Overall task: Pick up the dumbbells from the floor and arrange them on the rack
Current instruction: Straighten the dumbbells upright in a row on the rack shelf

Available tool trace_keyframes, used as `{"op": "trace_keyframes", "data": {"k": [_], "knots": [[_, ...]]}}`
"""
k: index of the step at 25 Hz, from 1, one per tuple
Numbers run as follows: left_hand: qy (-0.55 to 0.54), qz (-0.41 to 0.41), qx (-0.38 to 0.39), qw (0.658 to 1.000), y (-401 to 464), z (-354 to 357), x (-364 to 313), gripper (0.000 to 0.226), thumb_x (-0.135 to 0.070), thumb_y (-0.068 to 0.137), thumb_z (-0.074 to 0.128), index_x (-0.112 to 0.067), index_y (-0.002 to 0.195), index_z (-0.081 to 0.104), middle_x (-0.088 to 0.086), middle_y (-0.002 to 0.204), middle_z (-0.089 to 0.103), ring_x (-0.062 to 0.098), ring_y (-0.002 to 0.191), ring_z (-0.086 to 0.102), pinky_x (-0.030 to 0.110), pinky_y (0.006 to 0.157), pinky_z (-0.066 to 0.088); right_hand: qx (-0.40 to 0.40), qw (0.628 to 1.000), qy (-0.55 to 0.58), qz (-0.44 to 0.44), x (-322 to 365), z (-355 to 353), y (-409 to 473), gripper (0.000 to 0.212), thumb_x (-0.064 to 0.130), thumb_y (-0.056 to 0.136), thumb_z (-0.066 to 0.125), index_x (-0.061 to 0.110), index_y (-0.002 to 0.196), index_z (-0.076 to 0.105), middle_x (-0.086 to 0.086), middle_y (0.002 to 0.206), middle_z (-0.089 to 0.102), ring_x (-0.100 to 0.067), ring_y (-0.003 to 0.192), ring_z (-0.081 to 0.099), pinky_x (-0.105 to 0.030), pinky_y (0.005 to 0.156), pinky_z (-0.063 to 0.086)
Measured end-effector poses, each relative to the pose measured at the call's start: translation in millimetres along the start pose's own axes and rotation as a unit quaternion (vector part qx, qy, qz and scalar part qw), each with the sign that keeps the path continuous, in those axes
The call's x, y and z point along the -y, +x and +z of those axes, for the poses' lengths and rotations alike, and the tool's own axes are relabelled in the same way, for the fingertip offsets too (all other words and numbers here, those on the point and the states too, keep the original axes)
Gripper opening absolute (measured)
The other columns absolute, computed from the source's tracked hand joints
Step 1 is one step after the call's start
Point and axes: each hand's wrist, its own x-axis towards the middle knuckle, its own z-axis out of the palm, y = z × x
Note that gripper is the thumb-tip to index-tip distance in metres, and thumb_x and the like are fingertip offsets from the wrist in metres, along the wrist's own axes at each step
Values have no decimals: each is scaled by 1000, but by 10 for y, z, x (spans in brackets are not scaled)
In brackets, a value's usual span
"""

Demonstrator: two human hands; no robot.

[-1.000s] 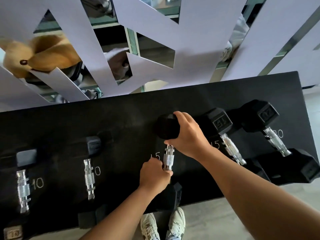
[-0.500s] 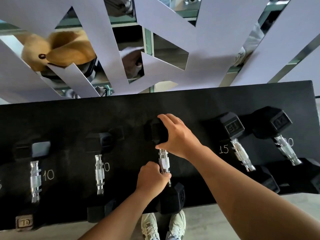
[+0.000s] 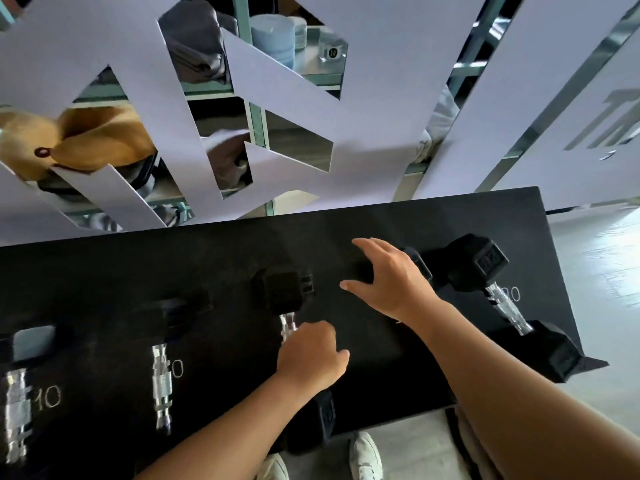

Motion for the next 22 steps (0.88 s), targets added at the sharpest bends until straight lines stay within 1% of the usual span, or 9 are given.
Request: {"op": "trace_keyframes", "data": {"k": [4,7,10,12,14,17,19,20,22], "knots": [[10,14,13,1000,135,207,-522,36,-45,80,65,-16,66,48,5,70,64,31,77,69,35,66,55,7,1000,-17,12,-556,-278,-2,83,49,81,83,16,149,50,-2,147,55,-25,132,53,-38,109,42],[-11,4,22,1000,287,399,-893,40,-49,80,65,-16,66,46,4,65,59,30,71,67,34,61,51,48,999,-1,6,-973,-345,36,88,53,79,83,17,151,48,-2,151,50,-23,140,44,-36,113,38],[-45,-24,29,998,435,636,-1235,47,-49,81,64,-14,58,42,9,59,55,36,72,67,35,56,46,92,994,45,-22,-1270,-331,73,87,54,77,83,21,150,48,4,146,53,-20,132,51,-36,109,45],[-91,-58,38,993,500,823,-1452,48,-53,80,65,-17,57,43,10,61,59,33,75,70,35,55,44,128,988,74,-47,-1413,-307,96,94,54,74,85,23,152,43,6,148,49,-18,128,53,-35,105,48],[-145,-98,29,984,547,974,-1615,45,-57,79,70,-17,65,57,5,70,69,25,78,72,33,62,50,166,980,83,-72,-1505,-243,123,109,52,69,89,25,157,32,6,155,38,-18,133,47,-29,106,44],[-197,-159,-38,967,594,1164,-1711,42,-53,80,76,-12,83,71,2,87,75,20,86,73,30,74,54,176,974,98,-106,-1560,-143,165,113,46,65,94,34,156,28,4,155,32,-21,131,47,-33,103,48],[-251,-193,-60,947,619,1226,-1727,37,-44,80,80,-9,89,72,0,83,73,19,83,72,18,65,52,171,973,99,-122,-1546,-100,174,109,43,63,96,46,150,30,3,154,30,-24,123,50,-37,96,53],[-271,-201,-64,939,627,1246,-1737,33,-40,81,82,-9,85,71,-3,76,70,16,76,71,10,56,46,166,973,98,-125,-1545,-84,178,107,41,60,97,48,146,32,3,153,30,-25,120,51,-40,93,55],[-281,-202,-76,935,634,1261,-1751,28,-33,80,83,-14,72,64,-8,65,62,4,58,62,7,47,41,146,976,108,-122,-1556,-55,184,104,39,57,97,45,140,35,6,146,35,-25,114,54,-42,89,58]]}}
